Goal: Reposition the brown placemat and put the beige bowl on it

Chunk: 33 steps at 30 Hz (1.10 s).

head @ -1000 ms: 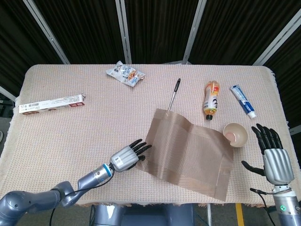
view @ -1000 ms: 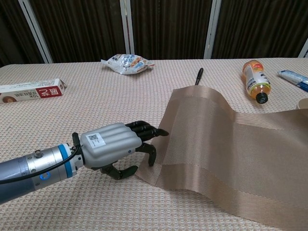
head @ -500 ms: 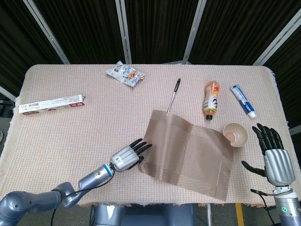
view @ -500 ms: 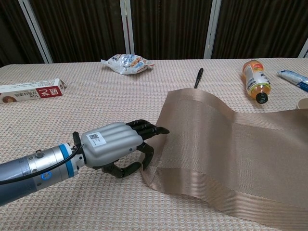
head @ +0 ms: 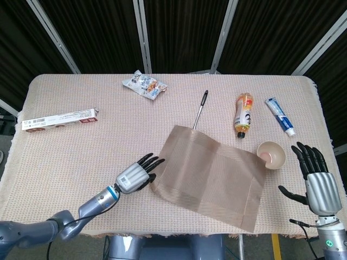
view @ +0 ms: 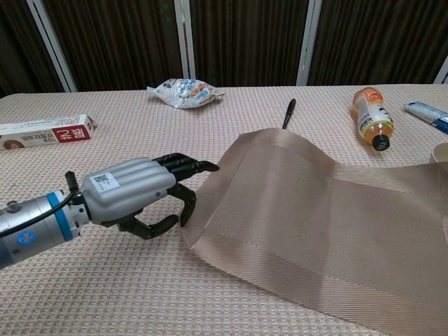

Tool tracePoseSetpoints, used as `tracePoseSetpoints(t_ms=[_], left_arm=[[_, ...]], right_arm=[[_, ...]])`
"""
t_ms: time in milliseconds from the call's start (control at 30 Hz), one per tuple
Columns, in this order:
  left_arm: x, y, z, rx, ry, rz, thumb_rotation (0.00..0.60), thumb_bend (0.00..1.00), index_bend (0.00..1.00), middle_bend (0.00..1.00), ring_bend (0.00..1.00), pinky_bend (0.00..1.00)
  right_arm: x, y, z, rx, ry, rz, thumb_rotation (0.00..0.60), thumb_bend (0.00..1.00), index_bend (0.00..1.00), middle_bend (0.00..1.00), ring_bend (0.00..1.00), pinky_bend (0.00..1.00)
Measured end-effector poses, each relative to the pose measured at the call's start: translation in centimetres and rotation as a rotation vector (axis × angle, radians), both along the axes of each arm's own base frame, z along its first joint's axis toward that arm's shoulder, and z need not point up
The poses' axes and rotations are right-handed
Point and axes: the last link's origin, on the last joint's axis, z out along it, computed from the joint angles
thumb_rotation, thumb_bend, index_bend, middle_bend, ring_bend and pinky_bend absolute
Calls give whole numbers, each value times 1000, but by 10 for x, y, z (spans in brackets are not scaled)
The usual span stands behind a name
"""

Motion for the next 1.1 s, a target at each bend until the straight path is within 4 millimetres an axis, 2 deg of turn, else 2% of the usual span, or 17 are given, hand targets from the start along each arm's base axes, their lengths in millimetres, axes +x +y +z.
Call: tracePoseSetpoints(t_ms=[233,400,467,600,800,1033,1100], left_arm=[[-38,-14,43,38,42,57,600,532,660,0,0,0],[-66,-41,69,43,73,110,600,536,660,0,0,0],[-72,-51,74,28,84,115,600,537,660,0,0,0],[-77,-75,78,-24,102,119,600,537,660,0,0,0],[-77,-101,76,-93,150,117,600,537,660,0,0,0],[-72,-115,71,-139,180,111,600,531,653,0,0,0],[-72,-116,70,-149,182,120,600,470,581,0,0,0]], right_arm=[[4,4,3,-3,-15,21,600,0,0,0,0,0],[8,6,5,-3,-25,35,600,0,0,0,0,0],[9,7,5,-4,-28,39,600,0,0,0,0,0],[11,8,6,-5,-32,47,600,0,0,0,0,0],[12,10,5,-2,-28,51,600,0,0,0,0,0],[12,10,4,-4,-26,47,600,0,0,0,0,0],[12,9,4,-4,-25,46,600,0,0,0,0,0]])
